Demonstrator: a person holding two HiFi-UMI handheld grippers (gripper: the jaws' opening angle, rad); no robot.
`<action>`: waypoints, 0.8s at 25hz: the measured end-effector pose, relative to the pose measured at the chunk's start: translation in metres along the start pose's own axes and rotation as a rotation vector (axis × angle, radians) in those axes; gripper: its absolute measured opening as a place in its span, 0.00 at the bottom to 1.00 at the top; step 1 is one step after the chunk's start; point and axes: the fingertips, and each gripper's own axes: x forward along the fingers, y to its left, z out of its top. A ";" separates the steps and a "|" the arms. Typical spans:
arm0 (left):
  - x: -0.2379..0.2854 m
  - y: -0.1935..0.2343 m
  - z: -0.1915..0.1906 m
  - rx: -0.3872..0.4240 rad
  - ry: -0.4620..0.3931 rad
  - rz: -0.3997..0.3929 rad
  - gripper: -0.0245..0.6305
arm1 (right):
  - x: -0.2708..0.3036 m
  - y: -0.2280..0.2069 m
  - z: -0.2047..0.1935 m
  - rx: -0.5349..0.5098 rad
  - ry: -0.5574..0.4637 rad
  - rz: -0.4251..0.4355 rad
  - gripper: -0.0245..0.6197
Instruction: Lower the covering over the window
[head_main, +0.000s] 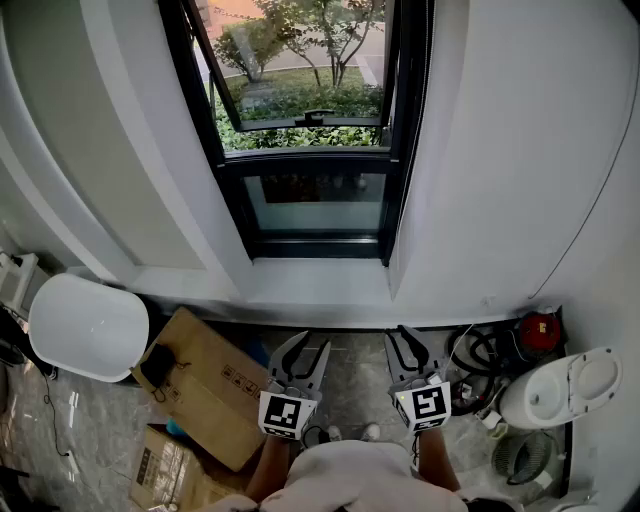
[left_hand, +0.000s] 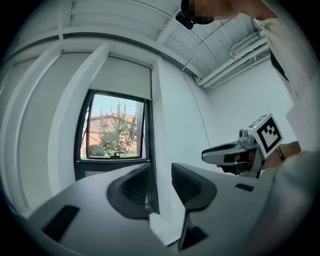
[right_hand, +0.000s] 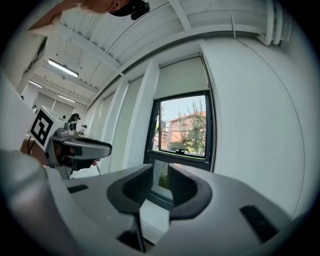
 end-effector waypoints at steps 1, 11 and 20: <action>-0.002 0.002 0.001 0.001 -0.002 -0.001 0.25 | 0.000 0.003 0.002 0.005 -0.007 -0.003 0.16; 0.000 0.013 -0.002 0.012 -0.014 -0.035 0.23 | 0.011 0.018 0.010 0.009 -0.039 -0.025 0.17; 0.037 0.026 -0.004 0.015 -0.016 -0.037 0.21 | 0.045 -0.001 0.004 0.006 -0.020 -0.019 0.17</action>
